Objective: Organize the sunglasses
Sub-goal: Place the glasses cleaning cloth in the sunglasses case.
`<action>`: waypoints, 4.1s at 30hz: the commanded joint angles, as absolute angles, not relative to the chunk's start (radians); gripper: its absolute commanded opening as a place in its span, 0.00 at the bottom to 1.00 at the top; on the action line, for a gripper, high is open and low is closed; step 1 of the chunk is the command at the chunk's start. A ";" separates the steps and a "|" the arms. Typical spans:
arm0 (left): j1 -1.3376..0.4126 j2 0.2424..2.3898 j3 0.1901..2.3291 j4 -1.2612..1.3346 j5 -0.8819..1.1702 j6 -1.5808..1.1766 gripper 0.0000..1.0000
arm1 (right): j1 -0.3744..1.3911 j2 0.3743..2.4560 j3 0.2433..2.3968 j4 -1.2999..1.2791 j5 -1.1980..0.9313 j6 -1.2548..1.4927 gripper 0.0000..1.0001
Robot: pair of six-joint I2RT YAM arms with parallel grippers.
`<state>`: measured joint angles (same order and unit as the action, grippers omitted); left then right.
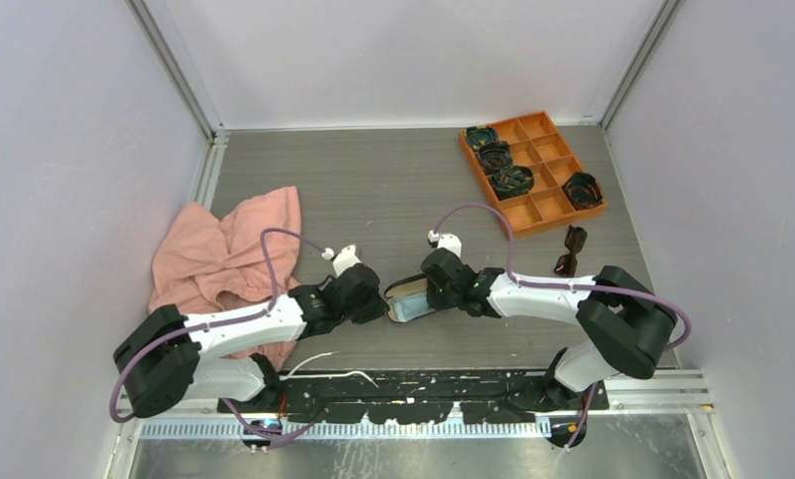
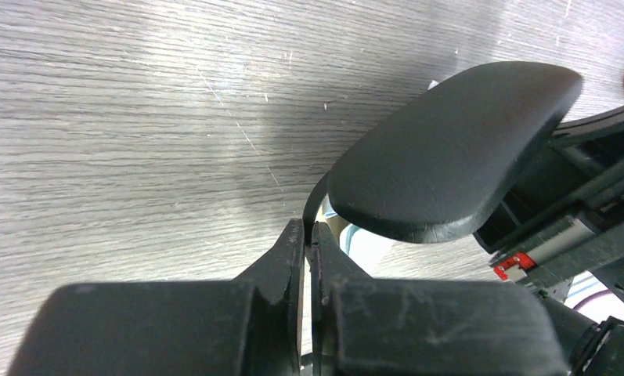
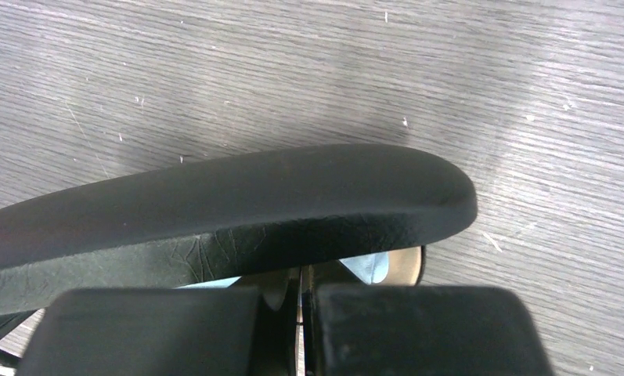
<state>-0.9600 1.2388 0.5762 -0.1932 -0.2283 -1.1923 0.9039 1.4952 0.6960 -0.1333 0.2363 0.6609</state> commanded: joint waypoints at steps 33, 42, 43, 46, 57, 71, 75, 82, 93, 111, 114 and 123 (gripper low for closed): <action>-0.960 1.081 0.593 -0.215 -0.285 -1.095 0.21 | 0.901 1.504 0.706 -0.199 0.278 0.652 0.00; -0.960 1.046 0.574 -0.231 -0.295 -1.111 0.35 | 0.902 1.497 0.707 -0.201 0.280 0.650 0.00; -0.960 1.037 0.572 -0.230 -0.298 -1.112 0.32 | 0.901 1.497 0.706 -0.201 0.279 0.652 0.00; -0.960 1.027 0.561 -0.184 -0.272 -1.106 0.29 | 0.901 1.497 0.704 -0.200 0.281 0.652 0.01; -0.988 1.304 0.629 -0.005 -0.199 -1.078 0.20 | 0.902 1.494 0.708 -0.214 0.289 0.652 0.00; -0.988 1.333 0.679 -0.193 -0.267 -1.062 0.17 | 0.899 1.355 0.860 -0.370 0.253 0.675 0.01; -0.988 1.318 0.721 -0.231 -0.275 -1.030 0.19 | 0.899 1.302 0.947 -0.450 0.245 0.661 0.15; -0.987 1.274 0.781 -0.303 -0.309 -0.996 0.23 | 0.880 1.126 1.002 -0.613 0.416 0.593 0.41; -0.989 1.020 0.700 -0.352 -0.374 -1.080 0.29 | 0.615 0.733 0.907 -0.879 0.665 0.597 0.48; -0.989 0.670 0.675 -0.616 -0.337 -1.057 0.38 | -0.055 1.201 0.939 -0.575 0.416 0.568 0.69; -0.989 0.650 0.638 -0.554 -0.227 -1.087 0.38 | -0.169 1.371 0.974 -0.533 0.289 0.546 0.75; -0.989 0.613 0.695 -0.672 -0.291 -0.996 0.41 | -0.225 1.601 1.049 -0.495 0.229 0.479 0.74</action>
<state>-0.9867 0.6254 0.6342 -0.6292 -0.2588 -1.0546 -0.2291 1.5799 0.9844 -0.5430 0.2489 0.5194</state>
